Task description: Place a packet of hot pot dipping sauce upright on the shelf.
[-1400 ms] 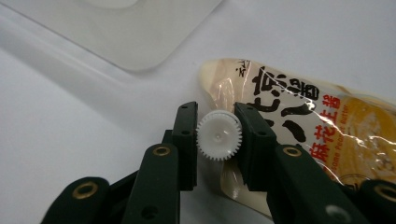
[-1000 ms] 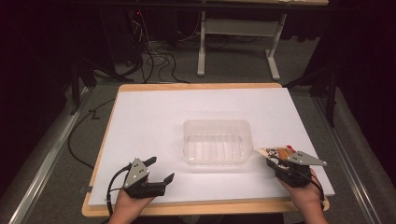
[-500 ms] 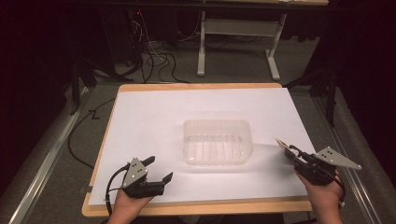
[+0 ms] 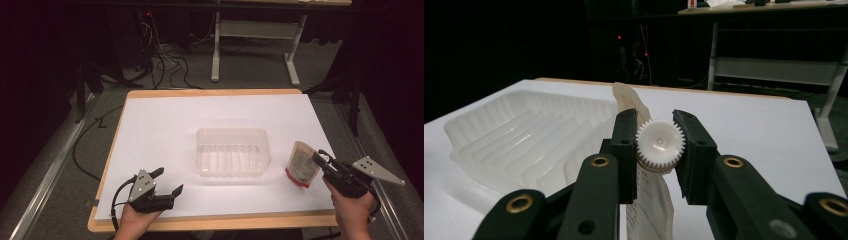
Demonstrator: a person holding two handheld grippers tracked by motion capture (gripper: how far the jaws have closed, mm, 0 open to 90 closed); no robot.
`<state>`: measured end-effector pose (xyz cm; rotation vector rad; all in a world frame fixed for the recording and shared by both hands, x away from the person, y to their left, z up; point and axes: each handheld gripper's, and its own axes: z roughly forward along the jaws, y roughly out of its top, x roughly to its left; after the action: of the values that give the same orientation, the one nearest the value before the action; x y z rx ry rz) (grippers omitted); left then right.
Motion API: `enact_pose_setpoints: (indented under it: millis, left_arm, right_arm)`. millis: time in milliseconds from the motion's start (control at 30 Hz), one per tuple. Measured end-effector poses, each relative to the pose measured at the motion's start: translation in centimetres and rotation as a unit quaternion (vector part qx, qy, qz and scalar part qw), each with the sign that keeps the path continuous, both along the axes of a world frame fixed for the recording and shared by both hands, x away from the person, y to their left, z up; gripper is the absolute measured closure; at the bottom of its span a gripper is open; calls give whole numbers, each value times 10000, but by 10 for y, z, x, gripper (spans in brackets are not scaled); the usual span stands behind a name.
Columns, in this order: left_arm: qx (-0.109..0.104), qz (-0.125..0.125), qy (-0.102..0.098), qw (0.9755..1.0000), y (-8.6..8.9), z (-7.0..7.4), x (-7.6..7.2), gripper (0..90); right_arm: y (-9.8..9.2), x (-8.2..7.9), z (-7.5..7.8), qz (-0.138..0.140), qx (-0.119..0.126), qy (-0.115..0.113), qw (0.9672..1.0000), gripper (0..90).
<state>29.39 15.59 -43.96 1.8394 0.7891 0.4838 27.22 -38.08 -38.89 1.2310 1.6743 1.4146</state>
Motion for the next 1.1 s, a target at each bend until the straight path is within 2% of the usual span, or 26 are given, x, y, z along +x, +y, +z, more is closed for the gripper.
enact_pose_setpoints:
  millis: [167,267,300,400,500,967,1100]
  left_arm:
    - [1,9,-1,10000,0,0,-1,157]
    - [20,-1,1,10000,-1,-1,0,157]
    - [16,-5,10,10000,-1,-1,0,157]
    - [32,-19,-1,10000,-2,-1,0,157]
    - [26,-13,-2,10000,-1,0,0,157]
    - [-8,-29,-37,10000,0,1,-1,157]
    - [-3,-35,-30,10000,0,1,0,156]
  right_arm:
    - [5,1,2,-7,21,-91,10000,744]
    - [6,3,0,-160,84,-172,9997,744]
    - [6,5,-2,-225,173,-181,9994,744]
    - [6,9,-8,-321,280,-116,9990,744]
    - [5,11,-14,-340,264,-95,9990,743]
    - [5,-1,-17,-319,144,-100,9993,728]
    - [4,-2,-17,-290,154,-87,9994,685]
